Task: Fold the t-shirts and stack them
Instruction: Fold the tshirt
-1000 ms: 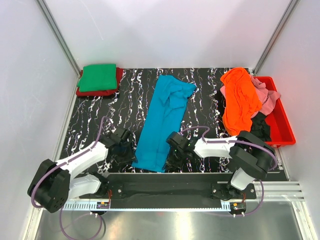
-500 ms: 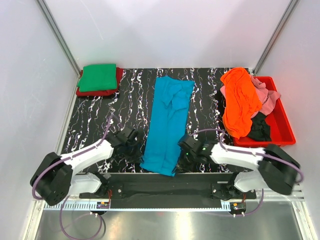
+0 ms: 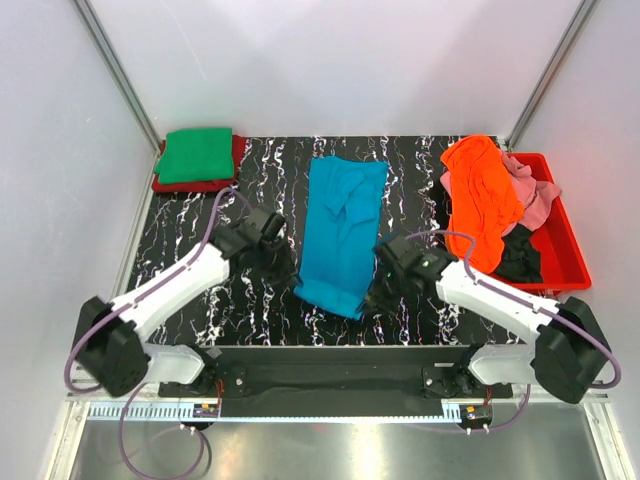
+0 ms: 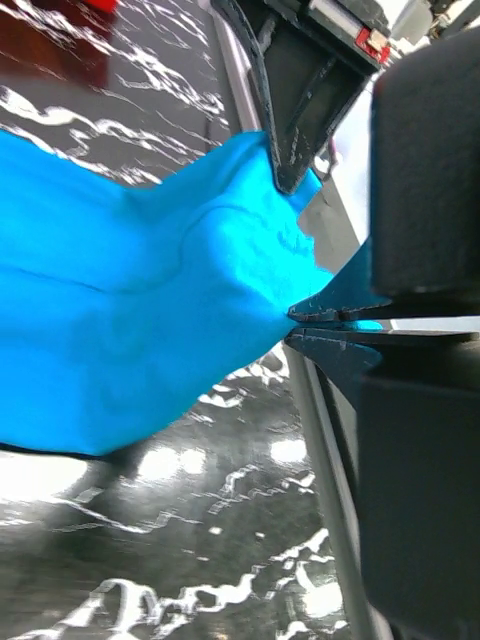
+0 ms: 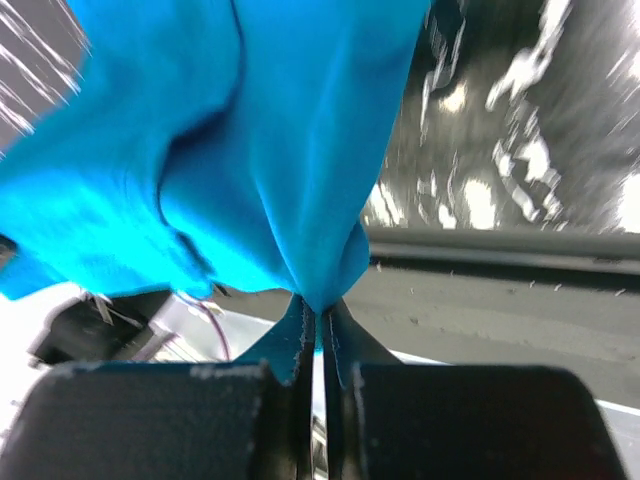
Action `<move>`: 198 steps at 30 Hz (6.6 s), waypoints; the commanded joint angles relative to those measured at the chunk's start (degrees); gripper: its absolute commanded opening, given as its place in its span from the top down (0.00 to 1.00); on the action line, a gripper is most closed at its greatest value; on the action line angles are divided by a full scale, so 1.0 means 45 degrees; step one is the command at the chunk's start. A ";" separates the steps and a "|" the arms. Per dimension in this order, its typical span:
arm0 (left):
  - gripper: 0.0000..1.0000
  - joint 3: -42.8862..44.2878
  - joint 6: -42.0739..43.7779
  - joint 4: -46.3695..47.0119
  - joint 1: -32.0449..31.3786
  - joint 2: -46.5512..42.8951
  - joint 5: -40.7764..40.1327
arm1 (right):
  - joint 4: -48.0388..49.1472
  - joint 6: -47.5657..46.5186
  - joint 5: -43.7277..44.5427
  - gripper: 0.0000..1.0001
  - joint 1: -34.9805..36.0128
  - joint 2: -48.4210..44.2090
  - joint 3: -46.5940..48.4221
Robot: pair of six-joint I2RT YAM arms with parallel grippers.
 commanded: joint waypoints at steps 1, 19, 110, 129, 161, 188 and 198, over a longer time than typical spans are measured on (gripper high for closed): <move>1.00 0.1330 0.0561 -0.0415 0.0383 0.1296 0.0006 | -0.1024 -0.1836 0.0082 1.00 -0.1327 0.0499 0.1080; 1.00 0.6624 0.1421 -0.0416 0.1731 0.7118 0.0866 | -0.2528 -0.6545 -0.0876 1.00 -0.4786 0.5774 0.6295; 0.30 0.1686 0.2243 0.2180 0.3060 0.4366 0.1100 | -0.0034 -0.8914 -0.4229 0.37 -0.5999 0.6286 0.5445; 0.35 0.0474 0.2554 0.4389 0.3059 0.5537 0.2174 | 0.3761 -0.7933 -0.4295 0.64 -0.6038 0.7884 0.1747; 1.00 -0.1477 0.0836 0.4686 0.1966 0.3685 0.2799 | 0.0735 -0.8030 -0.5075 1.00 -0.5999 0.4669 0.0831; 1.00 0.3791 0.1244 -0.0474 0.3644 0.3210 0.3733 | -0.5321 -0.8714 -0.2673 1.00 -0.6681 0.5205 0.7661; 0.98 0.9660 0.1616 -0.0806 0.4913 0.9003 0.4908 | -0.5886 -0.9164 -0.2791 1.00 -0.7794 1.0204 1.2775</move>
